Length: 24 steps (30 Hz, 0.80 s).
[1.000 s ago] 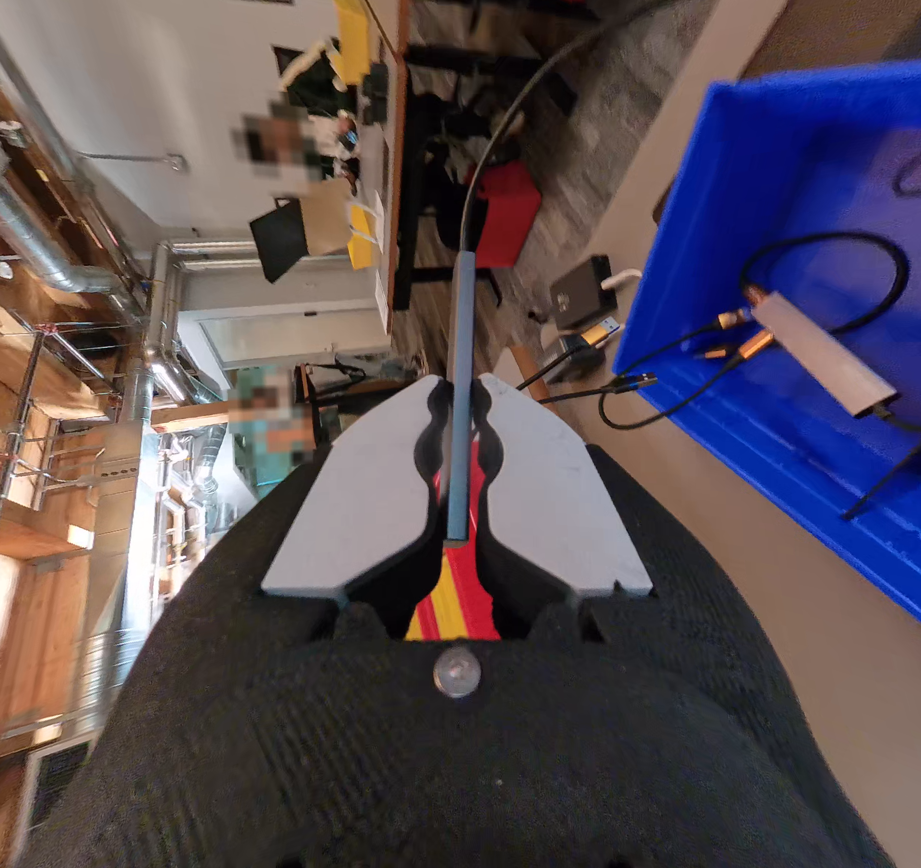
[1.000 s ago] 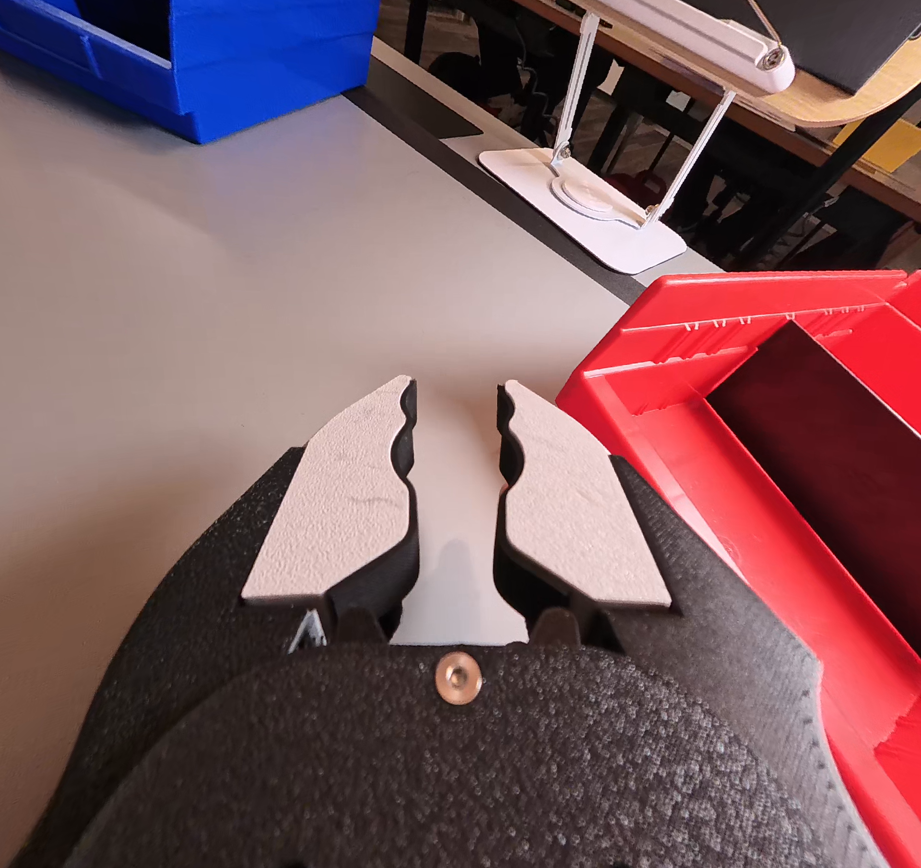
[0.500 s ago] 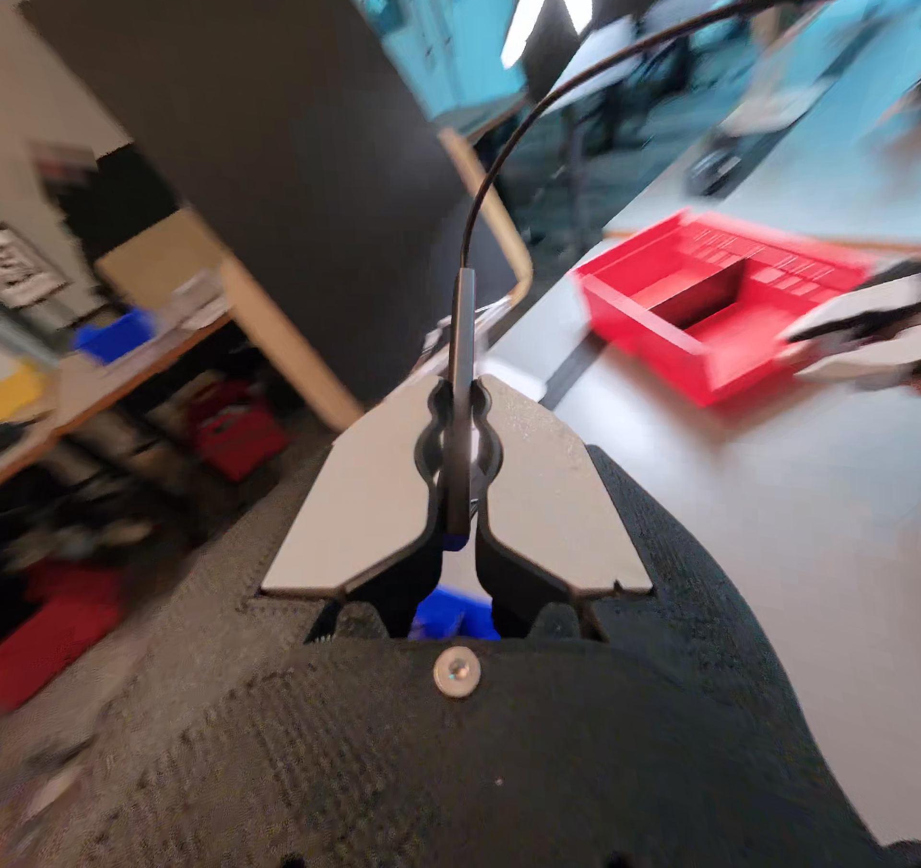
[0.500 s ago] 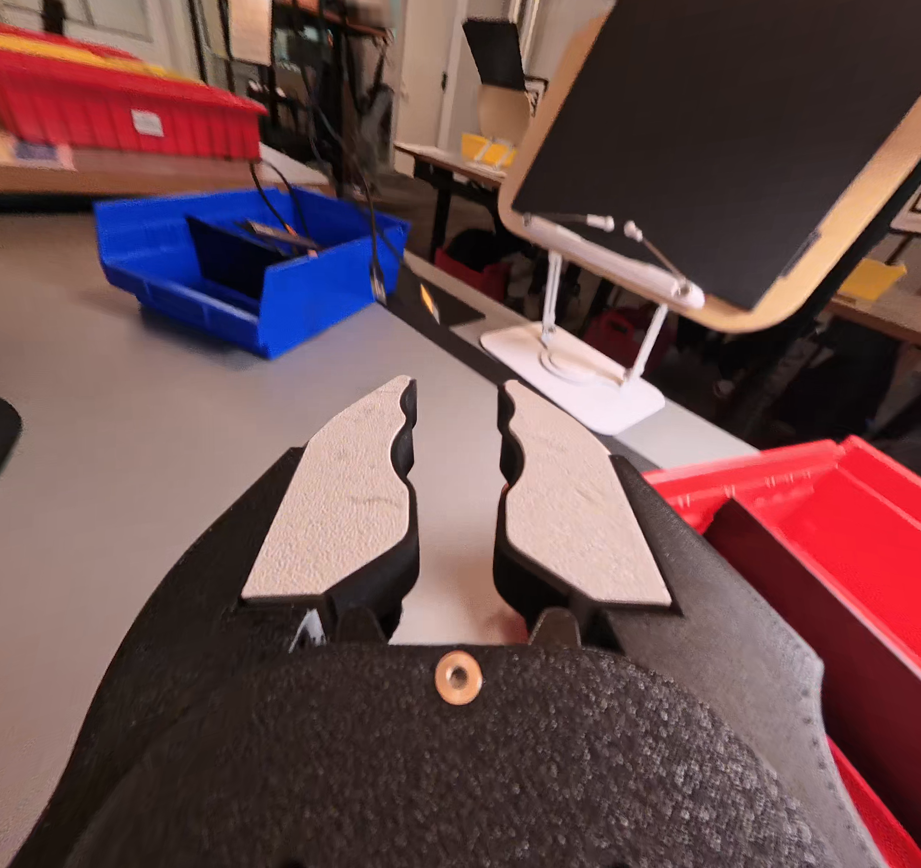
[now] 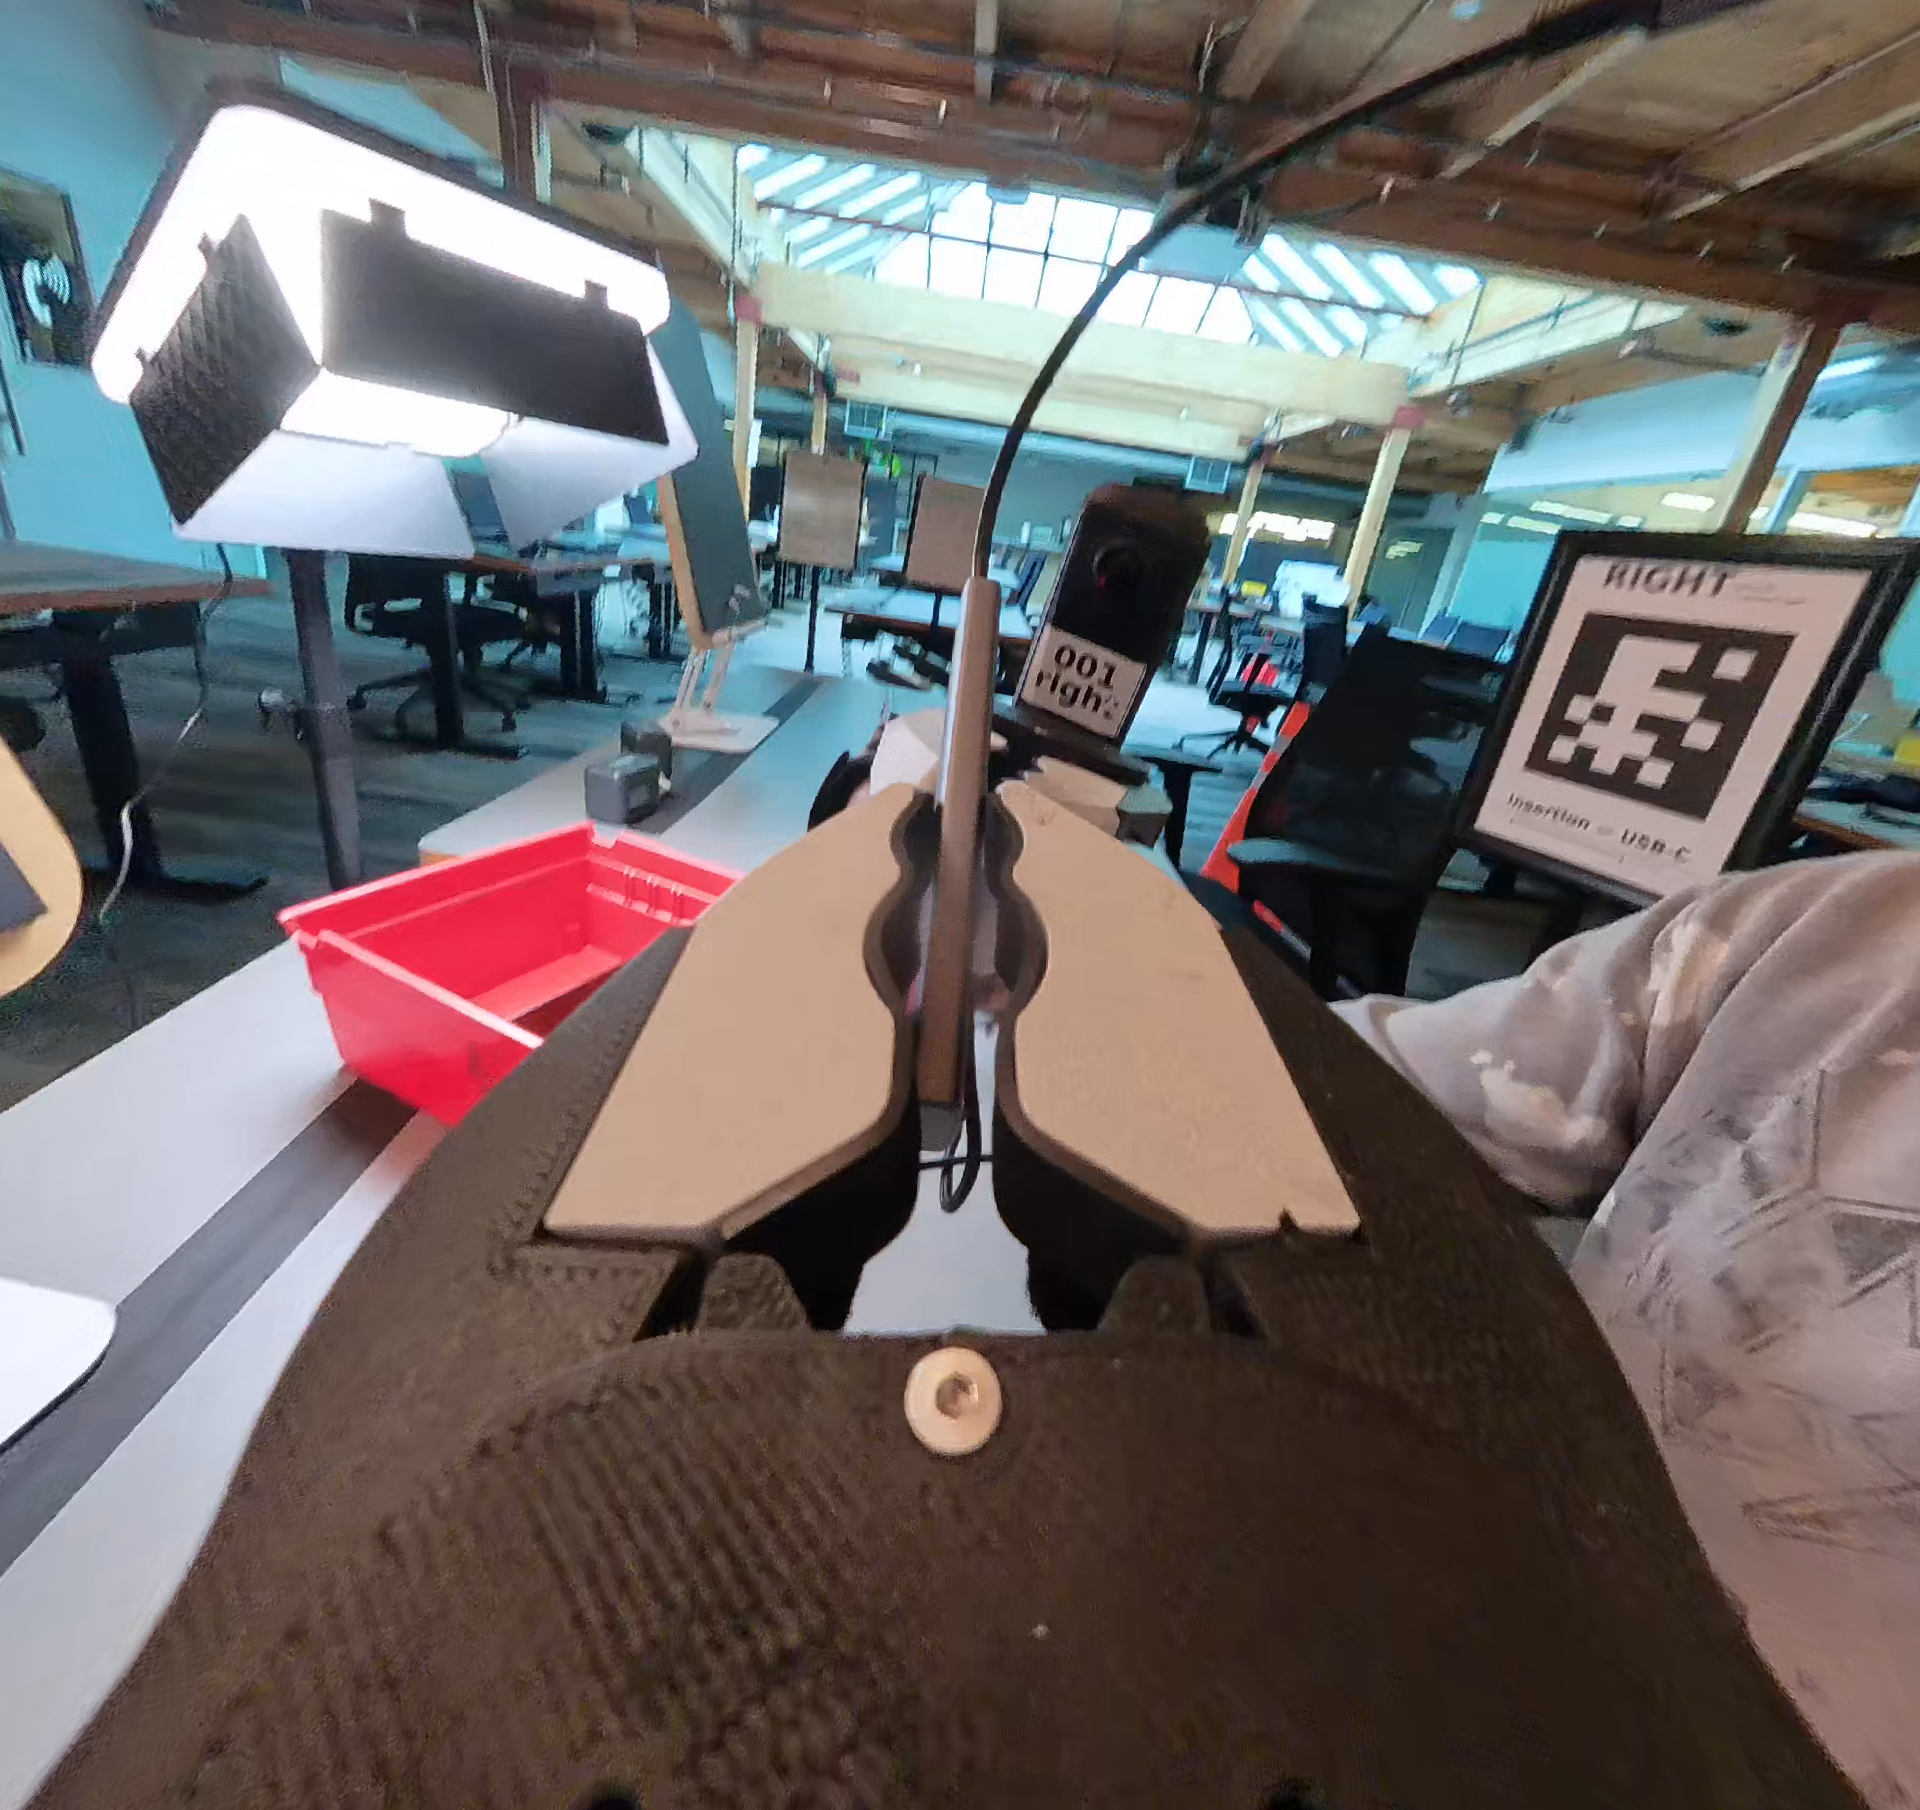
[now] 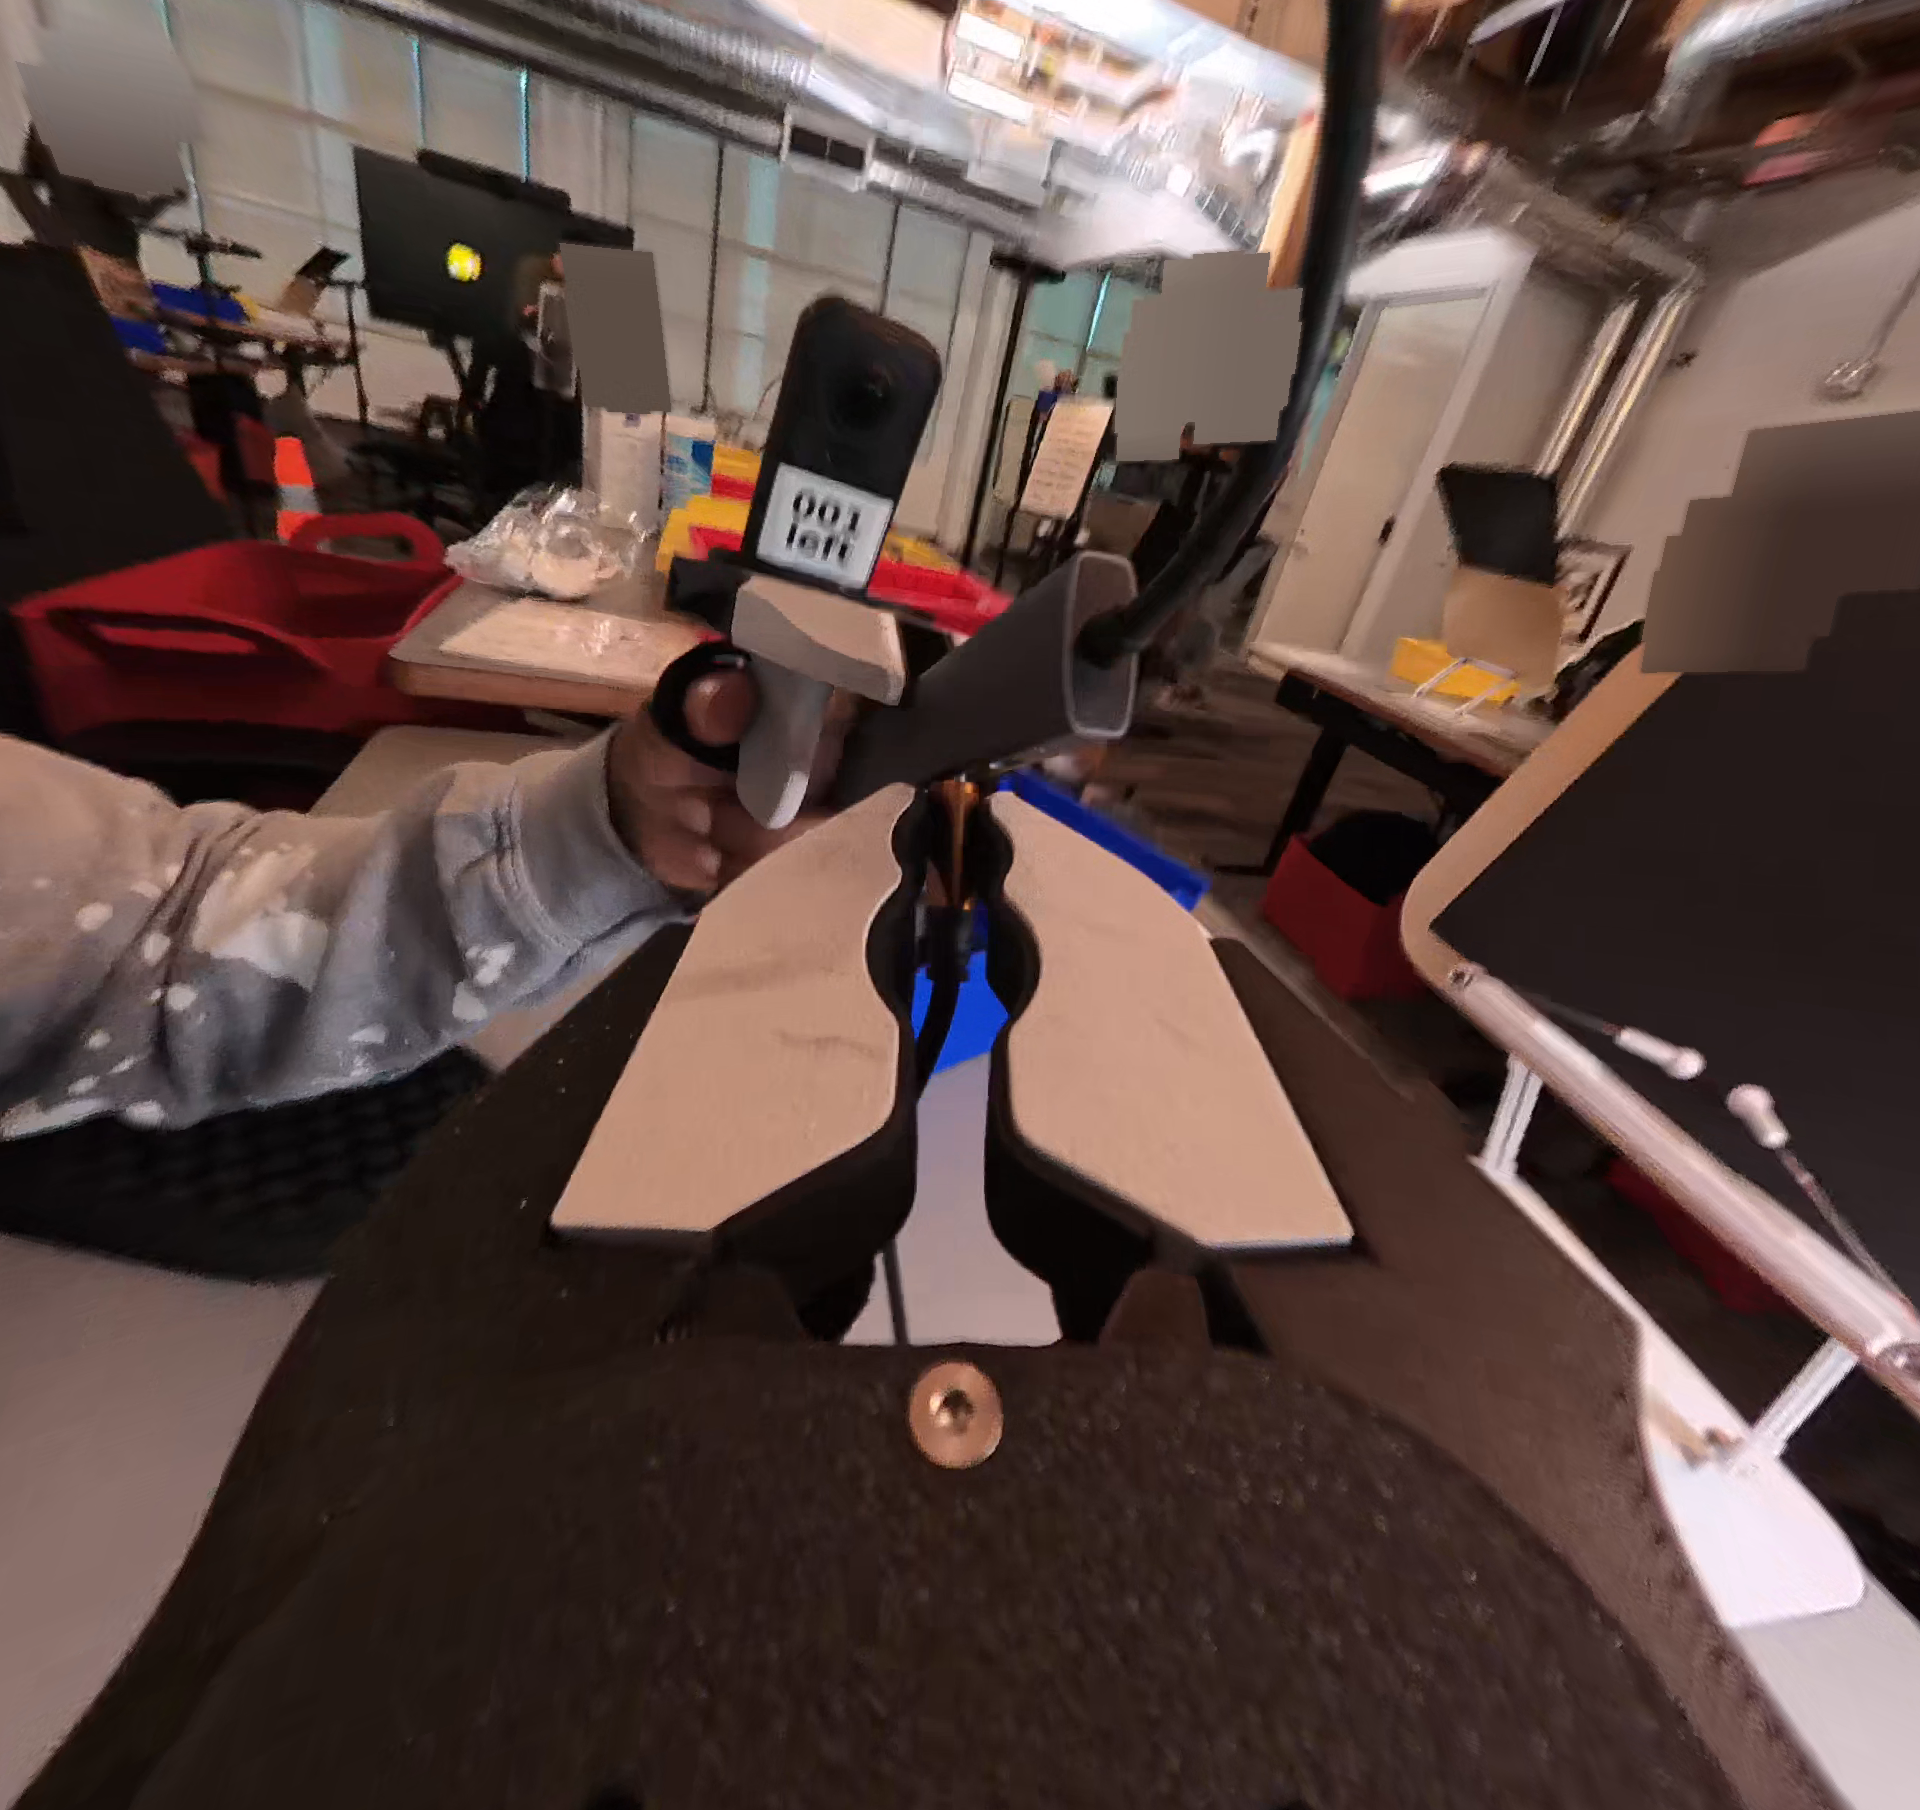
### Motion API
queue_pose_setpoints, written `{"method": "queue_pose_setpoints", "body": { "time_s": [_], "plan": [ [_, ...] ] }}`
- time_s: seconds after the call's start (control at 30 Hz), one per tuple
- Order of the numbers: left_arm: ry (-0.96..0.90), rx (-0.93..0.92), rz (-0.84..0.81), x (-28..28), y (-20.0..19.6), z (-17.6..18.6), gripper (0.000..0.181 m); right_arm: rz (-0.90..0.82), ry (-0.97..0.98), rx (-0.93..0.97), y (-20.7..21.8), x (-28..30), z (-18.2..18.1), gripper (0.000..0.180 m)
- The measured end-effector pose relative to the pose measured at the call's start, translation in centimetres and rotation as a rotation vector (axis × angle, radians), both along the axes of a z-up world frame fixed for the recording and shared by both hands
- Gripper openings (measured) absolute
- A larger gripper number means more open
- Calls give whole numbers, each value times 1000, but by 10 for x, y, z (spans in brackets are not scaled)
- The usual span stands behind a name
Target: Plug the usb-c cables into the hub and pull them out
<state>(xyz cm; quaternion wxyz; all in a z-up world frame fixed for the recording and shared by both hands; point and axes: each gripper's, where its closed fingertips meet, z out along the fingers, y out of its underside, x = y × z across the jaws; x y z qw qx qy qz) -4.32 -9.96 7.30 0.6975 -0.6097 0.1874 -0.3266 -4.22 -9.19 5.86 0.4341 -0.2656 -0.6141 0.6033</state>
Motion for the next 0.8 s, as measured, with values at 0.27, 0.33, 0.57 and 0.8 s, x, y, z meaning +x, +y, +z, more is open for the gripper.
{"method": "queue_pose_setpoints", "body": {
  "time_s": [0.27, 0.33, 0.57, 0.8],
  "plan": [
    [302, -140, 129, 1, 0, -37, 19, -52, -198, 44, 20, 18, -17, 6],
    [374, -145, 177, -4, -4, -38, 20, -122, -251, -6, 36, 21, -15, 6],
    [441, -73, 249, -5, -25, -18, 19, -437, -546, 70, 104, 32, -64, 6],
    [610, -215, 249, 16, 15, -78, 33, -232, -726, 254, 48, 15, -117, 6]
  ]
}}
